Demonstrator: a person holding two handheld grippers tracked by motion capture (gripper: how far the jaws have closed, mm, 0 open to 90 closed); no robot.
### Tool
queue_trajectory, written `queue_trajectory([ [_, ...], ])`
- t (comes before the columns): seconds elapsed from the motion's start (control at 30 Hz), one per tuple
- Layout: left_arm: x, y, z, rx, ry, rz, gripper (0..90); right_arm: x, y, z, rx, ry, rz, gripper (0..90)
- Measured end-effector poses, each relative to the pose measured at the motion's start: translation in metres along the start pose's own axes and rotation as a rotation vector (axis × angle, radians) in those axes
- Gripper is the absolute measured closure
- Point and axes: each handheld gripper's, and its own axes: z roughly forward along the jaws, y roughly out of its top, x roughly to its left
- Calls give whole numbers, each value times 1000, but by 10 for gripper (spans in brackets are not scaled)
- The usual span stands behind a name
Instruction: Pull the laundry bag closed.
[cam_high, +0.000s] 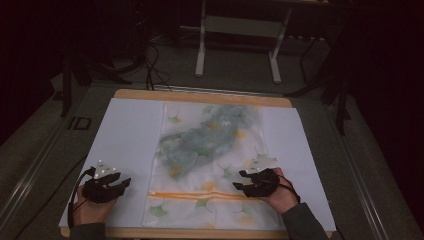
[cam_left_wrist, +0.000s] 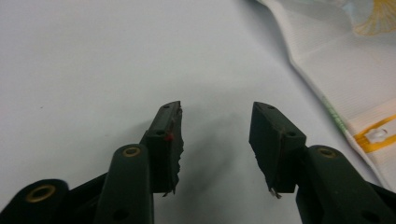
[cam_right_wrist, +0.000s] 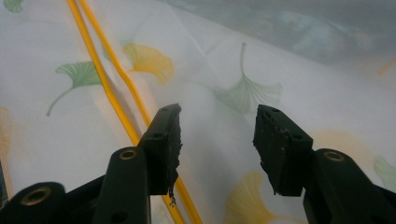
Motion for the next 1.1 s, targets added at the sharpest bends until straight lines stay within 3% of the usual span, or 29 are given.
queue_trajectory([
  [0.5, 0, 1, -4, -7, -14, 1, 568, 22, 33, 28, 16, 68, -83, 510],
  [0.7, 1, 0, -1, 4, -46, -5, 558, 29, 44, 41, 32, 96, -116, 550],
  [1.1, 0, 1, 0, 9, -43, -1, 554, 44, 65, 60, 40, 154, -168, 575],
])
